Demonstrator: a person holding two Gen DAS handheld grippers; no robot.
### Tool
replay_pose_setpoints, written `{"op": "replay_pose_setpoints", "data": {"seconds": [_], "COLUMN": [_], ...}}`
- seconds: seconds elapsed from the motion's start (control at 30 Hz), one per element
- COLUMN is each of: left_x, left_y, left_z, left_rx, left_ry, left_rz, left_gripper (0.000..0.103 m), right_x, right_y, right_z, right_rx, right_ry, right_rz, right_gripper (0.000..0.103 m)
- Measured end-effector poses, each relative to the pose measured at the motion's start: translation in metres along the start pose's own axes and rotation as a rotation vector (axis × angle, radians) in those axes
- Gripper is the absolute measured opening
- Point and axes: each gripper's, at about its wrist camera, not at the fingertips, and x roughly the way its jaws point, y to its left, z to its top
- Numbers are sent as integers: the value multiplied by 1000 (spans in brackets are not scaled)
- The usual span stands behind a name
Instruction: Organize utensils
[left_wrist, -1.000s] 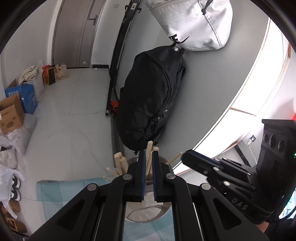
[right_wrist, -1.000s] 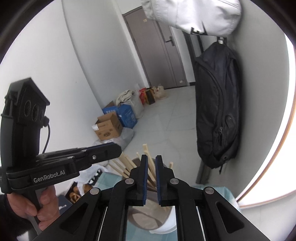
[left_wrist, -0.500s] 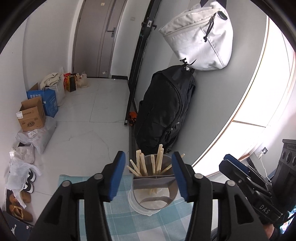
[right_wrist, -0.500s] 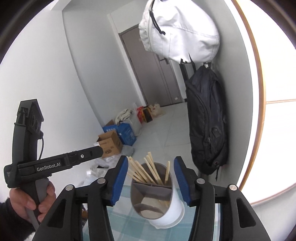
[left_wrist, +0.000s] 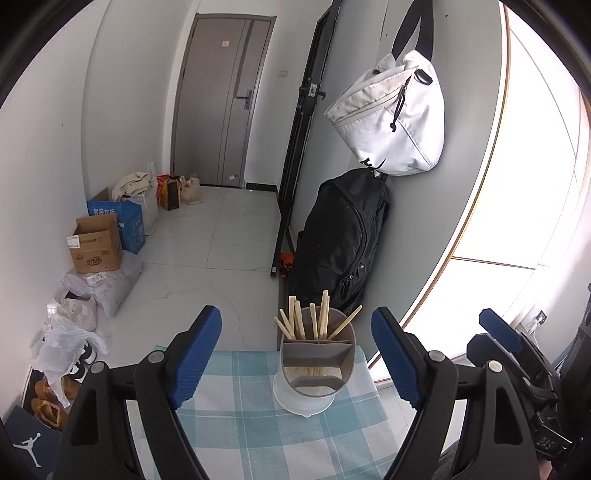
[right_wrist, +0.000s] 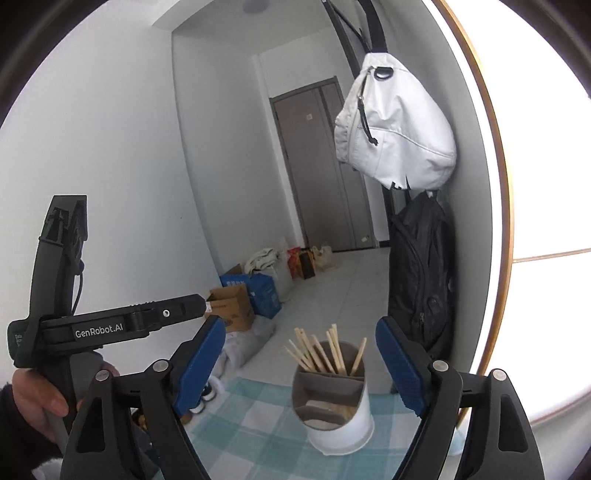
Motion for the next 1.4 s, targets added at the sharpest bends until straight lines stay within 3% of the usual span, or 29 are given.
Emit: {"op": "replay_pose_setpoints", "data": {"seconds": [0.1, 0.17, 0.47, 0.53, 0.6, 0.87, 1.2, 1.4], "left_x": [-13, -22, -47, -49, -49, -25, 7, 15], "left_y": [-2, -2, 11, 17, 22, 34, 43, 43], "left_z": [-6, -10, -43, -53, -62, -89, -119, -121], "left_rx": [17, 22, -7, -23, -19, 4, 39, 30], "left_ry": [-33, -52, -156, -189, -211, -191, -140, -111], "left_rz": [15, 20, 5, 31, 57, 100, 146, 156], "left_gripper": [81, 90, 93, 102, 102, 102, 102, 102], "right_x": [-15, -25, -49, -53, -53, -47, -21, -15], "right_y": [11, 17, 31, 30, 27, 23, 16, 13], "right_z": [-3, -6, -38, -49, -58, -90, -119, -119], "right_rx": [-17, -33, -70, -61, -50, -65, -24, -56], "right_ry": [-33, -59, -91, -98, -96, -80, 1, -54], "right_rz": [2, -3, -23, -27, -30, -72, -93, -142], "right_gripper": [92, 98, 103, 103, 103, 103, 103, 103]}}
